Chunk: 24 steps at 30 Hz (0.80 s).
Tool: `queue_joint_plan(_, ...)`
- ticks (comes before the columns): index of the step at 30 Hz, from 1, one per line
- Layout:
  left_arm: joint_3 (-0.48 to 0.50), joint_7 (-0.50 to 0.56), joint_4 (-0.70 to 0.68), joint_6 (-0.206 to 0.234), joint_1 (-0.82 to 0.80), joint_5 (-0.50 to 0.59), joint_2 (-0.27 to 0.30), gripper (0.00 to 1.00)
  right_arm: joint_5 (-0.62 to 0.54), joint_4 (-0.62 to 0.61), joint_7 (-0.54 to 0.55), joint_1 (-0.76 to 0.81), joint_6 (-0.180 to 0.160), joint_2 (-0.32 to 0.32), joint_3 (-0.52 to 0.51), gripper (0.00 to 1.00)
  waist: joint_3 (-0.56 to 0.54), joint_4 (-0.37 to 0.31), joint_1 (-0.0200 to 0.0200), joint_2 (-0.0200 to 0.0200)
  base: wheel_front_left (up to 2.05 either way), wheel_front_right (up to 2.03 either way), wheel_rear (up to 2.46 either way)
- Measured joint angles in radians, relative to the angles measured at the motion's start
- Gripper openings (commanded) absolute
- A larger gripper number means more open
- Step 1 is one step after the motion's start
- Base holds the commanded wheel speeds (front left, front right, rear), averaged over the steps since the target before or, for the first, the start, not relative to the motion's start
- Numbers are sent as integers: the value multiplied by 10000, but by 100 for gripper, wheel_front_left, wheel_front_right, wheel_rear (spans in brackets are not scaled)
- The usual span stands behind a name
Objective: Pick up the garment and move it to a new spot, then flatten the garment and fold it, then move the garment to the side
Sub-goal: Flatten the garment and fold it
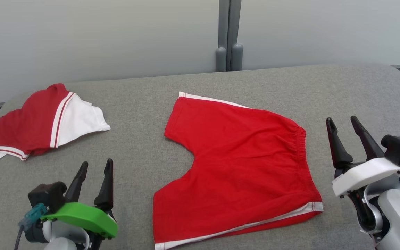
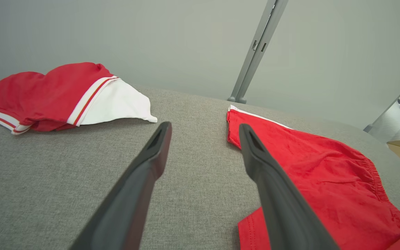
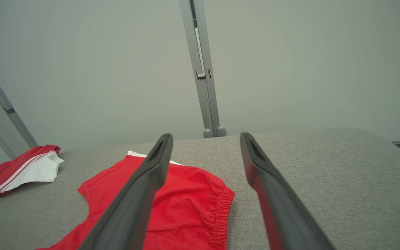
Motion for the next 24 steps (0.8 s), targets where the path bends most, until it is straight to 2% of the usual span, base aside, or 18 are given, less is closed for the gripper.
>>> queue_joint_plan(9,708,0,184,0,836,1151,-757,100,-554,117,-10,501,-82,750,-4,100,-208,56,0,0,0,0,0)
queue_joint_plan(24,1011,0,249,0,1436,2324,-1453,100,-947,424,-10,828,-84,1118,-17,100,-232,16,0,0,0,0,0)
